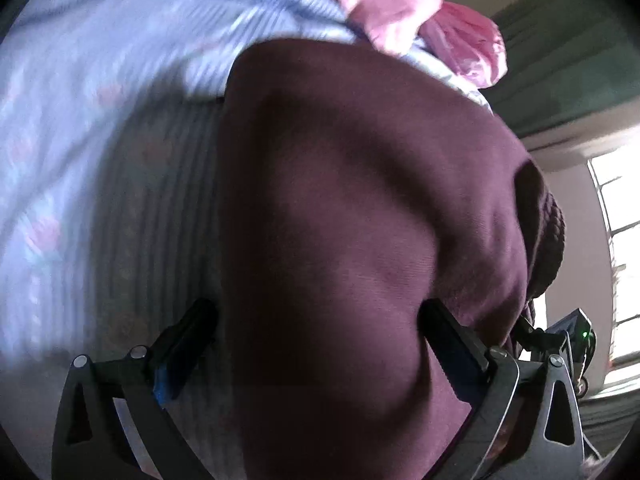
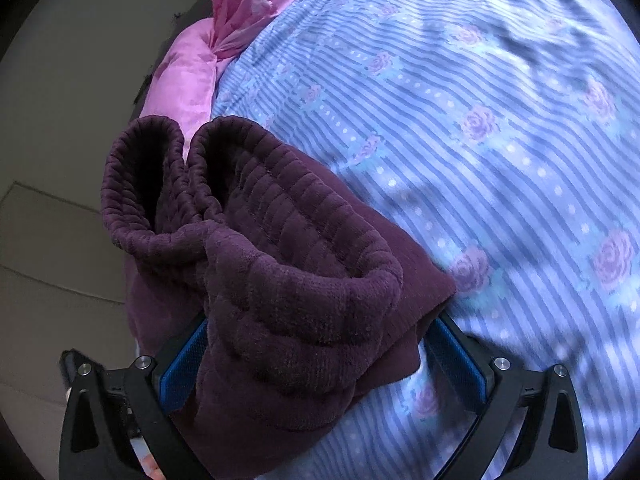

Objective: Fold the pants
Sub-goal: 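Lift the maroon bundle off the bed with both tools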

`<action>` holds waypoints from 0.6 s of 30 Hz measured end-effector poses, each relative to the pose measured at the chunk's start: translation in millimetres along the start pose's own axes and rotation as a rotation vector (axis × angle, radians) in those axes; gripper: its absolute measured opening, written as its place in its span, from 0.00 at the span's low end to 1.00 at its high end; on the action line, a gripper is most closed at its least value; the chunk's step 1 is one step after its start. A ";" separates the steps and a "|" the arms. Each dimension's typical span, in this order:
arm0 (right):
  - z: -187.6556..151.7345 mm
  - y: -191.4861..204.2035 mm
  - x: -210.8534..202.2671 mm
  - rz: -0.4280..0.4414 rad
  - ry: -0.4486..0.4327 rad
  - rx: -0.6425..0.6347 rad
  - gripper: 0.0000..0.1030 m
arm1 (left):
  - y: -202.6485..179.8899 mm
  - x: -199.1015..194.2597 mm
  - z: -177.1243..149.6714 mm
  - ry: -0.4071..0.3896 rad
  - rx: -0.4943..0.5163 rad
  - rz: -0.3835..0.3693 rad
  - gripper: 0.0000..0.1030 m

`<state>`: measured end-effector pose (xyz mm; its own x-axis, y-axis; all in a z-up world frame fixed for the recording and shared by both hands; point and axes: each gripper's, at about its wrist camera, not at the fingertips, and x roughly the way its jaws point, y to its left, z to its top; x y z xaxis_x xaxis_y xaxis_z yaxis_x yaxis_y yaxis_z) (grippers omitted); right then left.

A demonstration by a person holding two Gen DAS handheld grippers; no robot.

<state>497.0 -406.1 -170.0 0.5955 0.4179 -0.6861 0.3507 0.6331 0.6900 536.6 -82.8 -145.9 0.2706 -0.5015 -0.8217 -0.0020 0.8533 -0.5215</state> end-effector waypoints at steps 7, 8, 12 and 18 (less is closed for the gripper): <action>8.1 4.9 5.4 -0.013 0.027 -0.032 0.88 | -6.9 11.5 8.2 0.139 -0.031 0.031 1.00; 8.1 6.7 3.1 -0.009 0.030 -0.041 0.85 | -7.2 13.5 10.5 0.165 -0.044 0.030 1.00; 8.3 19.9 -5.9 -0.045 0.032 -0.093 0.71 | -11.5 9.5 8.9 0.133 -0.081 0.001 0.78; 6.4 38.1 -27.9 -0.078 0.014 -0.183 0.54 | -36.4 -16.1 -4.4 -0.002 -0.058 0.029 0.51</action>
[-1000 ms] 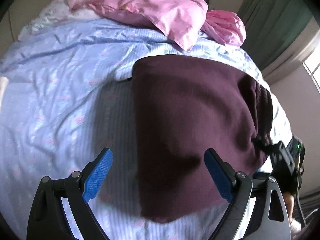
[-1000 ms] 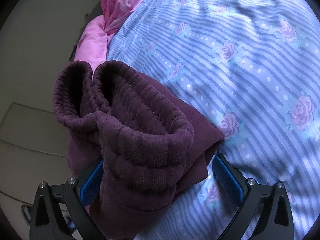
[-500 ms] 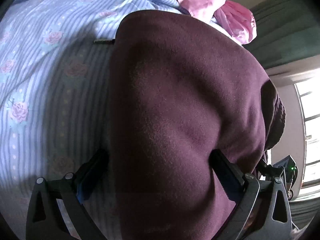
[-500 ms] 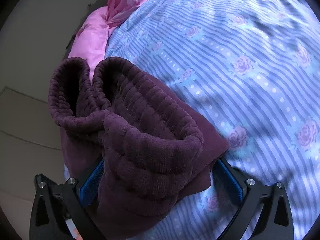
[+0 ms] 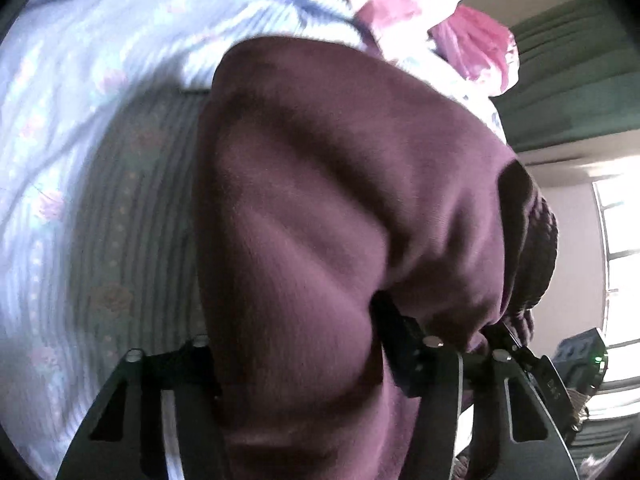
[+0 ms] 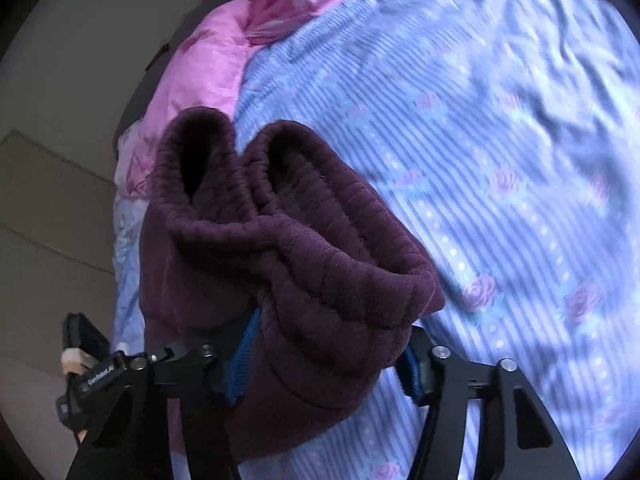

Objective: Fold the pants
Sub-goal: 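Lift the maroon bundle off the bed with both tools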

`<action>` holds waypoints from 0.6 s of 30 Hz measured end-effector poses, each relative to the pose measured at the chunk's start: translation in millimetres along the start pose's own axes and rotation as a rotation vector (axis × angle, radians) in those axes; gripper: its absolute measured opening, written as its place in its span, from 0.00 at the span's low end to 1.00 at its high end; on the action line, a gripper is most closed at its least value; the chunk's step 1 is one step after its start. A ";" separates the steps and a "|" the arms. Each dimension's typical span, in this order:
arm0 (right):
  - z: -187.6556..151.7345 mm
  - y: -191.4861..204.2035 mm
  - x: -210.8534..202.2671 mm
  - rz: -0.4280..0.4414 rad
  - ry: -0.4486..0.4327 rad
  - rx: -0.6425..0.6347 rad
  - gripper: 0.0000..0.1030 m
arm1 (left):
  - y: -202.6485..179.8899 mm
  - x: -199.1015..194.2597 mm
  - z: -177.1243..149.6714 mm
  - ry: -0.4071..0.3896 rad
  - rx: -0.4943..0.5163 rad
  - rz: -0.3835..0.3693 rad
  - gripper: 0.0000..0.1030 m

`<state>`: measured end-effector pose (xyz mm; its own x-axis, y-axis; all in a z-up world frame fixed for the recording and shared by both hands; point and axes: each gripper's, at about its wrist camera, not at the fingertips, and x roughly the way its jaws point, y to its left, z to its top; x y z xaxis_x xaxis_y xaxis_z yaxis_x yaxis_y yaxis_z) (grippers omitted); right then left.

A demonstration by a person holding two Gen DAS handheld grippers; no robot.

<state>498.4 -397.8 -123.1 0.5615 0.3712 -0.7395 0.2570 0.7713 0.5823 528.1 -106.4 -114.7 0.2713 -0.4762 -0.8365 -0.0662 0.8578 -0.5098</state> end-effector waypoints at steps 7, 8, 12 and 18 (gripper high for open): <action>-2.3 18.8 -33.3 -0.020 -0.069 -0.089 0.48 | -22.8 -39.8 -10.1 -0.120 0.087 0.023 0.44; -3.3 22.3 -39.6 -0.025 -0.083 -0.105 0.48 | -21.7 -47.6 -9.3 -0.137 0.104 0.026 0.44; -7.9 36.3 -62.7 -0.033 -0.127 -0.147 0.47 | -25.5 -66.4 -13.4 -0.174 0.140 0.021 0.44; -14.3 61.7 -93.7 -0.039 -0.182 -0.178 0.47 | -37.9 -102.8 -19.0 -0.214 0.175 -0.008 0.44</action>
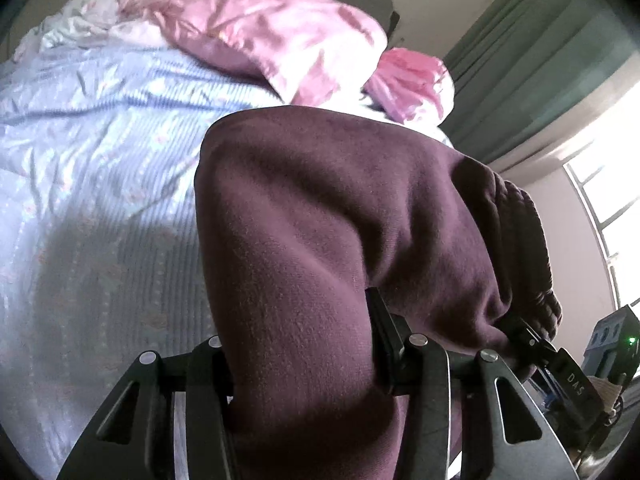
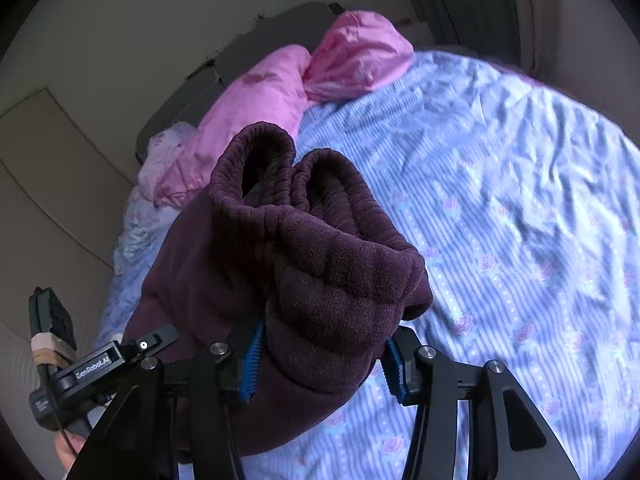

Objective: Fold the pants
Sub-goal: 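Lift the maroon bundle off the bed with both tools, then carry the maroon bundle with both tools toward the folded white cloth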

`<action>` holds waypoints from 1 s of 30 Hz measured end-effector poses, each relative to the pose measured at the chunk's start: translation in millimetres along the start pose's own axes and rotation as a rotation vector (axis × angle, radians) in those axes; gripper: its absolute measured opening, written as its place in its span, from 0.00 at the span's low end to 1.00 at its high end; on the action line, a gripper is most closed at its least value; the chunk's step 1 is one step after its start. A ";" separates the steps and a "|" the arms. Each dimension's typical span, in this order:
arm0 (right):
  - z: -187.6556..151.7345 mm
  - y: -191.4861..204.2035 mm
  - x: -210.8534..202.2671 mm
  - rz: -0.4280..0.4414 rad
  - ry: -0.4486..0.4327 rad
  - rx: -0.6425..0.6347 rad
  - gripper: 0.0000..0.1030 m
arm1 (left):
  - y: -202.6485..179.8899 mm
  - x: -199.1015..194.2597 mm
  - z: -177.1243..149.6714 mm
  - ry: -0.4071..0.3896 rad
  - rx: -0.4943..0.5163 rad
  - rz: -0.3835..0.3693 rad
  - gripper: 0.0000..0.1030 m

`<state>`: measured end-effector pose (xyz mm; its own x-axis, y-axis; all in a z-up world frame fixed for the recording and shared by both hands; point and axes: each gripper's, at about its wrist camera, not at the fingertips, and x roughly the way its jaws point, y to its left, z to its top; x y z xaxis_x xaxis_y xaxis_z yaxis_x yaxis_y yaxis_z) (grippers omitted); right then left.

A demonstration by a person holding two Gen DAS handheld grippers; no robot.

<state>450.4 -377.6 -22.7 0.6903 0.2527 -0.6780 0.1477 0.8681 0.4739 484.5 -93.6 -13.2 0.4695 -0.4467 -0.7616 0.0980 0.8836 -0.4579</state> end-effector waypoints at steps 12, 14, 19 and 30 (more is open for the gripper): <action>9.4 74.3 -74.7 0.030 -0.040 -0.027 0.47 | 3.2 -111.9 17.9 -0.065 -0.003 -0.019 0.44; 9.3 90.9 -82.6 0.035 -0.039 -0.035 0.47 | 9.6 -131.4 19.8 -0.076 -0.008 -0.018 0.44; 3.2 137.6 -96.2 0.066 -0.038 -0.070 0.47 | 38.5 -184.3 24.9 -0.112 -0.019 0.004 0.44; -43.9 274.4 -79.2 0.187 0.016 -0.151 0.47 | 169.0 -298.2 27.0 -0.195 -0.129 0.107 0.44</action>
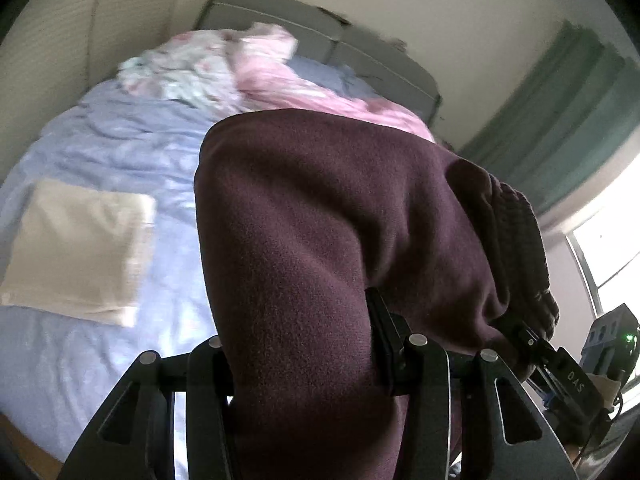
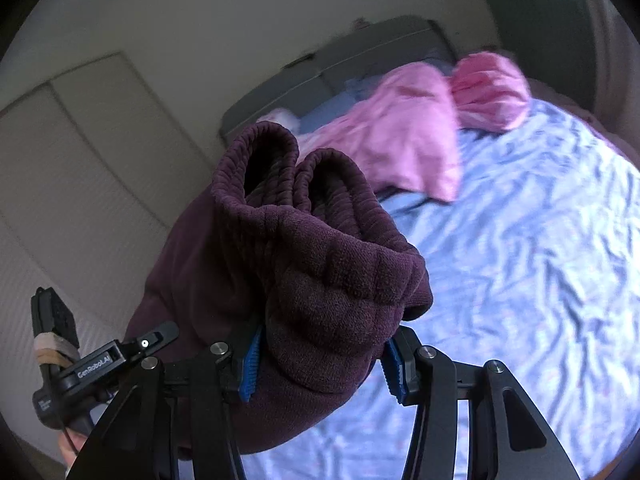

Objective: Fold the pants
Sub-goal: 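Carry the maroon bundle with both tools toward the folded white cloth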

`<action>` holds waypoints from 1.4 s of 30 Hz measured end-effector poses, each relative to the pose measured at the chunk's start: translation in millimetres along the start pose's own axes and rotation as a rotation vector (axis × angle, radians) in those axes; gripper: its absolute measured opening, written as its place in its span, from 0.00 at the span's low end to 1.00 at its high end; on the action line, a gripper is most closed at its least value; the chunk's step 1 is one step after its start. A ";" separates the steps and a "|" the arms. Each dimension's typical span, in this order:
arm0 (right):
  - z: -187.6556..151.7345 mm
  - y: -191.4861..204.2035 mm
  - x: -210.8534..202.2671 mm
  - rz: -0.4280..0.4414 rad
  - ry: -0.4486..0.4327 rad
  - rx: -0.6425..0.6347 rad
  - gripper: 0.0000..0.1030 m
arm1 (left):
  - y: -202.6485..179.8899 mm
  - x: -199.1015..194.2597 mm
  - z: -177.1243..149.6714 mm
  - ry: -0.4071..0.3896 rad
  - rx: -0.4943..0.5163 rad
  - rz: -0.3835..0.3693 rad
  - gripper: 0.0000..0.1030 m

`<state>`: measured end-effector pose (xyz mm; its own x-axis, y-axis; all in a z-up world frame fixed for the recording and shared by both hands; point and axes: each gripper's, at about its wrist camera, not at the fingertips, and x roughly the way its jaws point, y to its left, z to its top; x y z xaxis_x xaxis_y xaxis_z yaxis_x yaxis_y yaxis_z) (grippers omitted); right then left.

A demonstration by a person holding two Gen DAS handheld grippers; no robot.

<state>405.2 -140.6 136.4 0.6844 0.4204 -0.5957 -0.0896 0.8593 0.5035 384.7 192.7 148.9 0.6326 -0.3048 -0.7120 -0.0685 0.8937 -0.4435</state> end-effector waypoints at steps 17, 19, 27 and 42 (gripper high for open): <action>-68.2 206.7 152.9 0.111 0.187 -0.083 0.47 | 239.5 -47.9 60.8 -0.014 -0.037 0.155 0.44; -77.2 226.0 171.1 0.109 0.206 -0.080 0.47 | 259.1 -39.4 71.5 -0.002 -0.025 0.163 0.44; -101.3 274.3 233.4 0.079 0.241 -0.037 0.47 | 318.9 -7.2 107.1 0.025 0.026 0.169 0.44; -168.2 291.5 322.4 0.019 0.326 -0.079 0.47 | 396.0 71.6 97.6 0.153 0.089 0.243 0.44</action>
<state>478.0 294.4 -14.2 0.4160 0.4968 -0.7616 -0.1646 0.8649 0.4743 478.2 557.0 -24.5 0.4818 -0.1184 -0.8682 -0.1314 0.9699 -0.2052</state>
